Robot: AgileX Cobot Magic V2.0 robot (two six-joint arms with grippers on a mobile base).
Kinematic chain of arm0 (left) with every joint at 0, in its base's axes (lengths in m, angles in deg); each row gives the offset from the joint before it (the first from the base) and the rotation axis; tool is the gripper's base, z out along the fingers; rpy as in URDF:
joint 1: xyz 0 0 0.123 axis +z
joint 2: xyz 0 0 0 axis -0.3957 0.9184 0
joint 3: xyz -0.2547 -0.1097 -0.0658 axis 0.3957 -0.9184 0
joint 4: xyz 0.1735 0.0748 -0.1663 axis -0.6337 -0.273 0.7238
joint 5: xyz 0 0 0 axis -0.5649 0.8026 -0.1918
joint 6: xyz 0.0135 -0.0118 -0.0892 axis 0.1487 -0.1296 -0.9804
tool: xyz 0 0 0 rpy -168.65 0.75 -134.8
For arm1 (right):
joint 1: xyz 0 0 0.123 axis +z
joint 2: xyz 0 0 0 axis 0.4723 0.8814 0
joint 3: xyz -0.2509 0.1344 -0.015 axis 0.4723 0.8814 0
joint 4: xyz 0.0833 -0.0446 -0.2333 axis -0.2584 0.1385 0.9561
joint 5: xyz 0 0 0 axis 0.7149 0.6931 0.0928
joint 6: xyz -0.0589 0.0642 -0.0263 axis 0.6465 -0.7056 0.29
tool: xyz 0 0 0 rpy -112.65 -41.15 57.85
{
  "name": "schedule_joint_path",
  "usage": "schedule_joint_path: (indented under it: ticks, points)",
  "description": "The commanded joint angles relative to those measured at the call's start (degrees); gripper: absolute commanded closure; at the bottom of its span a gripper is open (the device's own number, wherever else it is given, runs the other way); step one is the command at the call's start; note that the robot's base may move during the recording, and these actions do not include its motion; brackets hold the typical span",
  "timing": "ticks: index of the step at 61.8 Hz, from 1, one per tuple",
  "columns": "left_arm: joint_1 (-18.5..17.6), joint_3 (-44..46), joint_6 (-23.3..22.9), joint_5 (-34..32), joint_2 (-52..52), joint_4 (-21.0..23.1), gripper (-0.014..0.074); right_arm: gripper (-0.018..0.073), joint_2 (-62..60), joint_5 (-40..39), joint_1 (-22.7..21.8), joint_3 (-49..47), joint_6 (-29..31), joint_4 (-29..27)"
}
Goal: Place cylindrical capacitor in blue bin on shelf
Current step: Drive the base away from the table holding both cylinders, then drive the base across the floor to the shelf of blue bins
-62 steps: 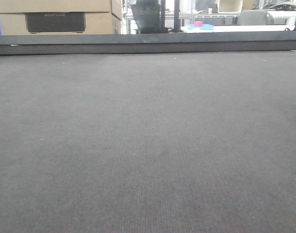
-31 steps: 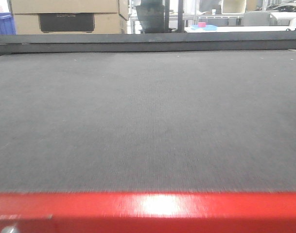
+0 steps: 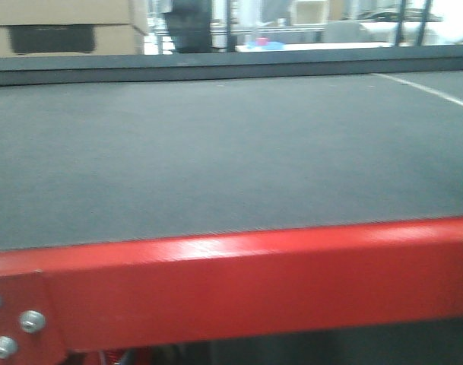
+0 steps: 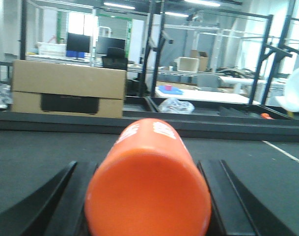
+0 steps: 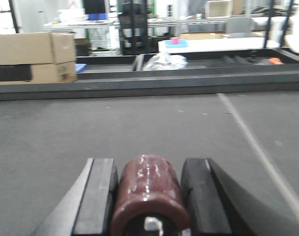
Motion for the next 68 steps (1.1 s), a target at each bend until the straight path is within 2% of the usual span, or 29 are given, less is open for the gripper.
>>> schedule_joint_path:
  ticks: [1, 68]
  points:
    - [-0.4, 0.0, 0.0, -1.0, -0.2, 0.3, 0.0707, 0.0727, -0.4, -1.7, -0.1, -0.1, 0.0, 0.4]
    - [-0.4, 0.0, 0.0, -1.0, -0.2, 0.3, 0.0707, 0.0727, -0.4, -1.7, -0.1, -0.1, 0.0, 0.4]
